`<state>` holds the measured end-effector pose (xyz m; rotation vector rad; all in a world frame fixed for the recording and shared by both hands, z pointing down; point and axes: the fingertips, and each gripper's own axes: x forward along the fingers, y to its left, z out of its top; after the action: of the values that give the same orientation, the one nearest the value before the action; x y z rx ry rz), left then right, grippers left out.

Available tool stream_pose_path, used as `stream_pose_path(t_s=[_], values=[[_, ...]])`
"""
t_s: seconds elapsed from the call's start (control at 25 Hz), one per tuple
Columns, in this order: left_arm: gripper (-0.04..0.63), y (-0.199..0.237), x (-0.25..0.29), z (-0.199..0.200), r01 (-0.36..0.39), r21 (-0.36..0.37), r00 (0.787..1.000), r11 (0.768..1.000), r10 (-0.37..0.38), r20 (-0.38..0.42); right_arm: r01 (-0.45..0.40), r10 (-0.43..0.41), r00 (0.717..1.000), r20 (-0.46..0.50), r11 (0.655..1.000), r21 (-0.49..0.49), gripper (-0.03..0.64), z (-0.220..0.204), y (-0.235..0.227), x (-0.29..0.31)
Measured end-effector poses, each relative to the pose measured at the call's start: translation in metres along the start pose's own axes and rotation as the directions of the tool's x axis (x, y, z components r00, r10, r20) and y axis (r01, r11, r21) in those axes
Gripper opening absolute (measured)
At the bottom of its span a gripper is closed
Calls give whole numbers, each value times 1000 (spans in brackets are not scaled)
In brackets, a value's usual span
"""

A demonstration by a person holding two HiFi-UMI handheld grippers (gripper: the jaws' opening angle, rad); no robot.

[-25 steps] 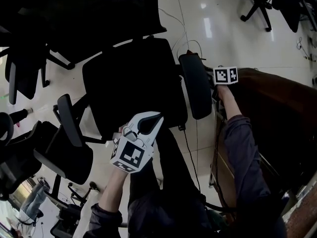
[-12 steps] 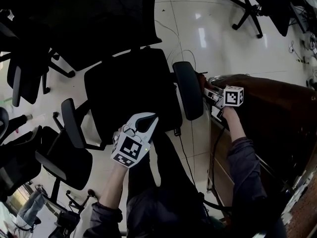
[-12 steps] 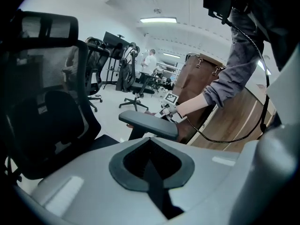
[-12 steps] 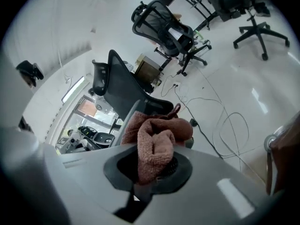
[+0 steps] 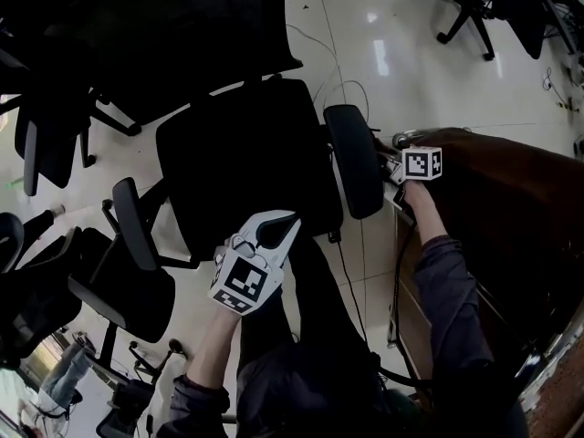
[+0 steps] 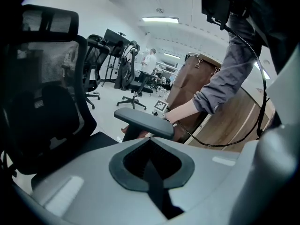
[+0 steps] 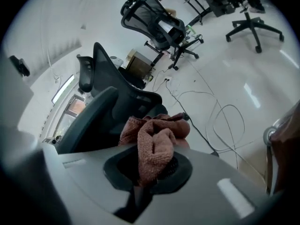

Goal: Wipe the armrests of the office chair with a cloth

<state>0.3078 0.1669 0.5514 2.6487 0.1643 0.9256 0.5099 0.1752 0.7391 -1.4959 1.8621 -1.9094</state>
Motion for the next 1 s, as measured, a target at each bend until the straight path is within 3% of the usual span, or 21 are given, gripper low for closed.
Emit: stream_pose_path(t_s=[0.32,0.44,0.56,0.68,0.8,0.92,1.0], values=[[14,6,3,3,1,-6,1000,1000,-1,2,86,-85,994,-72,996,15,20,1,-43,47],[14,10,2,2,0,-8,1000,1000,0,2,123,-123,991,-54,992,-8,20,8,-48,56],[14,11,1,0,7,-6,1000,1000,-7,-5,95,-95,995,-15,995,1,20,15,-40,49],[14,9,-5,-1,13,-1,1000,1000,-13,-7,56,-56,997,45,998,0,20,21,-19,18],[14,7,-15,4,15,9,1000,1000,-15,10,94,-97,985,143,995,29,20,28,-6,-26],[14,6,-31,8,19,23,999,1000,-19,33,16,-43,951,307,996,89,20,39,29,-63],[14,5,-45,6,24,31,999,999,-25,48,-26,-3,913,407,998,65,20,46,67,-84]])
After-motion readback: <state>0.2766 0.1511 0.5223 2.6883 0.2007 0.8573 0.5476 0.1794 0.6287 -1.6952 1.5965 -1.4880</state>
